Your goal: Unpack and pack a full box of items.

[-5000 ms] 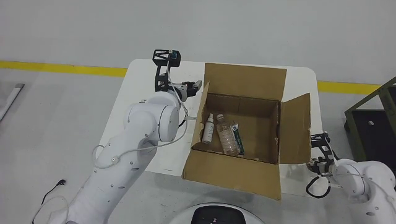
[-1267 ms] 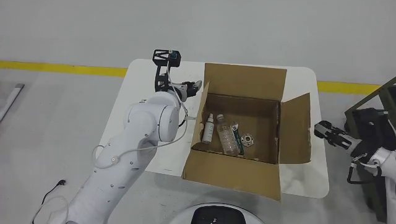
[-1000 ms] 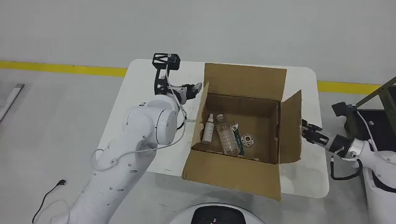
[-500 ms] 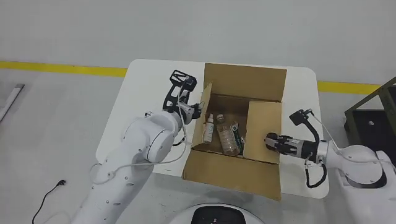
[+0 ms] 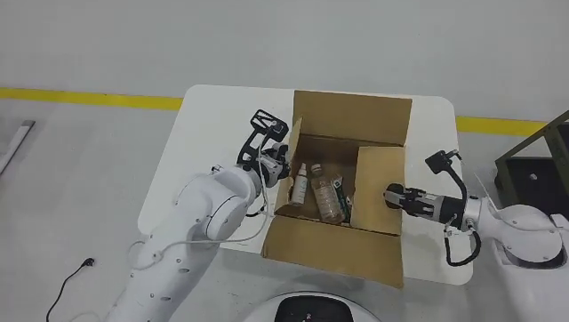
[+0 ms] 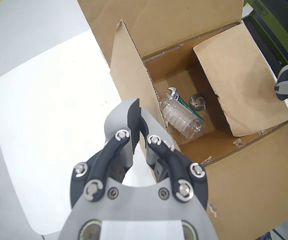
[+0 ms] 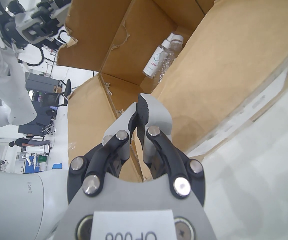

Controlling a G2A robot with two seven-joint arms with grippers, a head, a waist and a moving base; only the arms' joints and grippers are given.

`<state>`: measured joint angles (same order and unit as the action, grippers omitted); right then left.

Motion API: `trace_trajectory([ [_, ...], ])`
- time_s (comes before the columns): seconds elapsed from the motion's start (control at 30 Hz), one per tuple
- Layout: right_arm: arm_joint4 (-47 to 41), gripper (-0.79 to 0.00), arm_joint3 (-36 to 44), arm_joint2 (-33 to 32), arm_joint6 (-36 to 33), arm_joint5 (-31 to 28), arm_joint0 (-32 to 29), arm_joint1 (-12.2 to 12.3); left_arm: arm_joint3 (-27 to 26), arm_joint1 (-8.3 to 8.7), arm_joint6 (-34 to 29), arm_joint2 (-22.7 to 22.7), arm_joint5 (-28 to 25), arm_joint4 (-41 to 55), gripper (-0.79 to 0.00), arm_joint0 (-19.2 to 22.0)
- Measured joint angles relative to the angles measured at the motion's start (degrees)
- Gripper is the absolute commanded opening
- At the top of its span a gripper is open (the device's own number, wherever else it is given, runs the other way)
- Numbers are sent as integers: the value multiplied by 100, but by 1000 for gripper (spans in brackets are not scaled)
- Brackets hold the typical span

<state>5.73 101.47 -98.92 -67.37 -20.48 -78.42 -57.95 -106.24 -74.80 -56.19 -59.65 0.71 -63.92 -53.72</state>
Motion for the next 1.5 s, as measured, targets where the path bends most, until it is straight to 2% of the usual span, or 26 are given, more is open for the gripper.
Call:
trace_trajectory([
  [0.07,-124,-785,34,-135,-31,-3,-42,24,0,0,89,3,-51,31,-785,-47],
  [0.27,-440,-785,82,-590,-40,-3,-245,96,208,-20,394,206,-708,267,-785,-34],
  [0.4,-568,-785,101,-853,-89,-80,-370,146,630,-84,613,493,-1061,384,-785,215],
  [0.57,-545,-785,122,-887,-43,-46,-461,182,1234,-177,705,875,-1323,316,-785,549],
  [0.77,-497,-785,259,-702,12,28,-507,211,1754,-267,672,1177,-1424,254,-785,780],
  [1.07,-391,-785,385,-476,99,142,-416,264,1823,-312,677,1275,-1395,105,-785,798],
  [1.1,-407,-785,377,-466,104,142,-408,269,1784,-312,692,1264,-1395,85,-671,799],
  [1.13,-427,-785,369,-456,109,135,-400,274,1736,-313,724,1243,-1387,82,-453,797],
  [1.17,-452,-785,361,-449,115,122,-392,279,1681,-312,755,1215,-1375,81,-302,796],
  [1.2,-501,-785,346,-440,127,93,-385,284,1585,-309,789,1170,-1368,81,-105,794],
  [1.23,-535,-785,327,-437,138,74,-382,289,1493,-305,825,1133,-1385,84,0,791],
  [1.33,-525,-785,251,-471,279,32,-389,302,1118,-258,1044,1018,-1738,-68,0,752],
  [1.5,119,-785,435,-675,773,72,-452,334,494,-128,1246,658,-2405,-200,0,473],
])
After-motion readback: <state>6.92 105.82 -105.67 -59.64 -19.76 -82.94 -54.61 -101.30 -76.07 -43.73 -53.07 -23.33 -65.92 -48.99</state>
